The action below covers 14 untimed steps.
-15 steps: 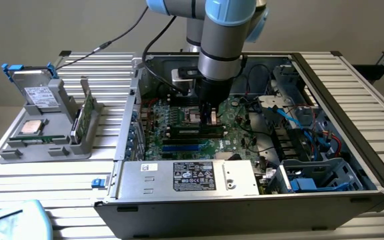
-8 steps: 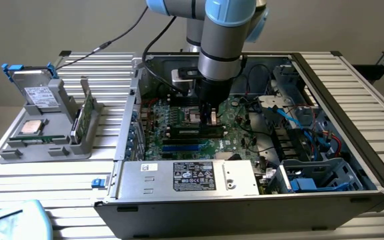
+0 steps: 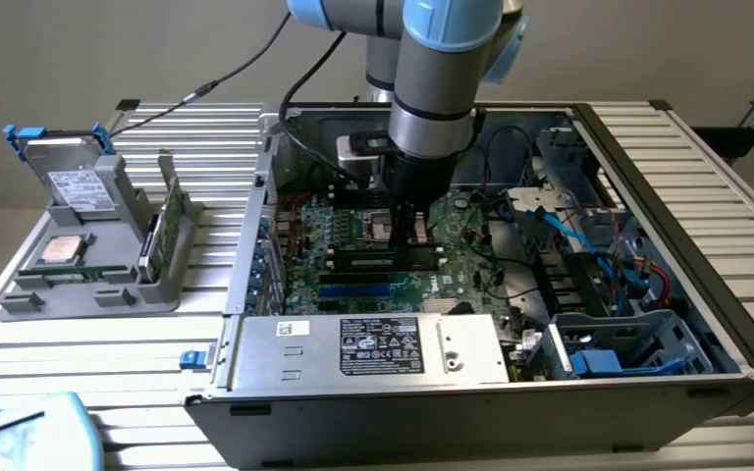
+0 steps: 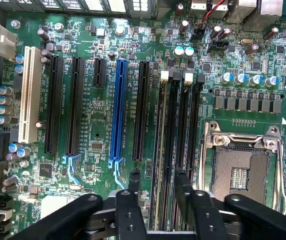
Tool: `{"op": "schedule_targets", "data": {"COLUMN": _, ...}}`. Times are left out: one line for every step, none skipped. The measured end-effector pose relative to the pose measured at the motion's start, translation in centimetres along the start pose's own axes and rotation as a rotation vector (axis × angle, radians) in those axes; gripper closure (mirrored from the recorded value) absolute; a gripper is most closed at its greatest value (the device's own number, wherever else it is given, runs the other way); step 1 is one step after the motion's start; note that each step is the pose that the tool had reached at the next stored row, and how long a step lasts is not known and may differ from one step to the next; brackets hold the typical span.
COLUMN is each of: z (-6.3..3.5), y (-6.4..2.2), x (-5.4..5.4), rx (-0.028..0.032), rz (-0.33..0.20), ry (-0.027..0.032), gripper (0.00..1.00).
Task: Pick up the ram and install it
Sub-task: 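Insert the ram into the slot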
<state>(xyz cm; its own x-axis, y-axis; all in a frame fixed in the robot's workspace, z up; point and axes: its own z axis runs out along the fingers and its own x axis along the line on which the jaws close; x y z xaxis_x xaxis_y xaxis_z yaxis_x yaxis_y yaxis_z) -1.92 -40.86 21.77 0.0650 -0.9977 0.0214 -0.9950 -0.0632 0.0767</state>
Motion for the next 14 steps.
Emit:
{"op": "schedule_targets", "data": {"z": -0.12, "y": 0.01, "x": 0.0, "rx": 0.0000, "rz": 0.000, "ry": -0.0001, "gripper": 0.54}}
{"op": "schedule_targets", "data": {"z": -0.31, "y": 0.02, "x": 0.0, "rx": 0.0000, "rz": 0.000, "ry": -0.0001, "gripper": 0.54}}
{"op": "schedule_targets", "data": {"z": -0.52, "y": 0.04, "x": 0.0, "rx": 0.0001, "rz": 0.000, "ry": 0.0000, "gripper": 0.54}}
{"op": "schedule_targets", "data": {"z": -0.73, "y": 0.06, "x": 0.0, "rx": 0.0000, "rz": 0.000, "ry": -0.0001, "gripper": 0.54}}
{"op": "schedule_targets", "data": {"z": -0.95, "y": 0.08, "x": 0.0, "rx": 0.0001, "rz": 0.000, "ry": -0.0001, "gripper": 0.54}}
{"op": "schedule_targets", "data": {"z": -1.15, "y": 0.10, "x": 0.0, "rx": 0.0001, "rz": 0.000, "ry": -0.0001, "gripper": 0.54}}
{"op": "schedule_targets", "data": {"z": -1.33, "y": 0.13, "x": 0.0, "rx": 0.0001, "rz": 0.000, "ry": -0.0001, "gripper": 0.54}}
{"op": "schedule_targets", "data": {"z": -1.48, "y": 0.15, "x": 0.0, "rx": 0.0000, "rz": 0.000, "ry": 0.0000, "gripper": 0.54}}
{"op": "schedule_targets", "data": {"z": -1.62, "y": 0.17, "x": 0.0, "rx": 0.0000, "rz": 0.000, "ry": 0.0001, "gripper": 0.54}}
{"op": "schedule_targets", "data": {"z": -1.79, "y": 0.19, "x": 0.0, "rx": 0.0000, "rz": 0.000, "ry": 0.0000, "gripper": 0.54}}
{"op": "schedule_targets", "data": {"z": -1.95, "y": 0.21, "x": 0.0, "rx": 0.0000, "rz": 0.000, "ry": 0.0000, "gripper": 0.54}}
{"op": "schedule_targets", "data": {"z": -2.10, "y": 0.23, "x": 0.0, "rx": 0.0000, "rz": 0.000, "ry": 0.0000, "gripper": 0.54}}
{"op": "schedule_targets", "data": {"z": -2.13, "y": 0.23, "x": 0.0, "rx": 0.0001, "rz": 0.000, "ry": -0.0001, "gripper": 0.54}}
{"op": "schedule_targets", "data": {"z": -2.13, "y": 0.23, "x": 0.0, "rx": 0.0001, "rz": 0.000, "ry": -0.0001, "gripper": 0.54}}
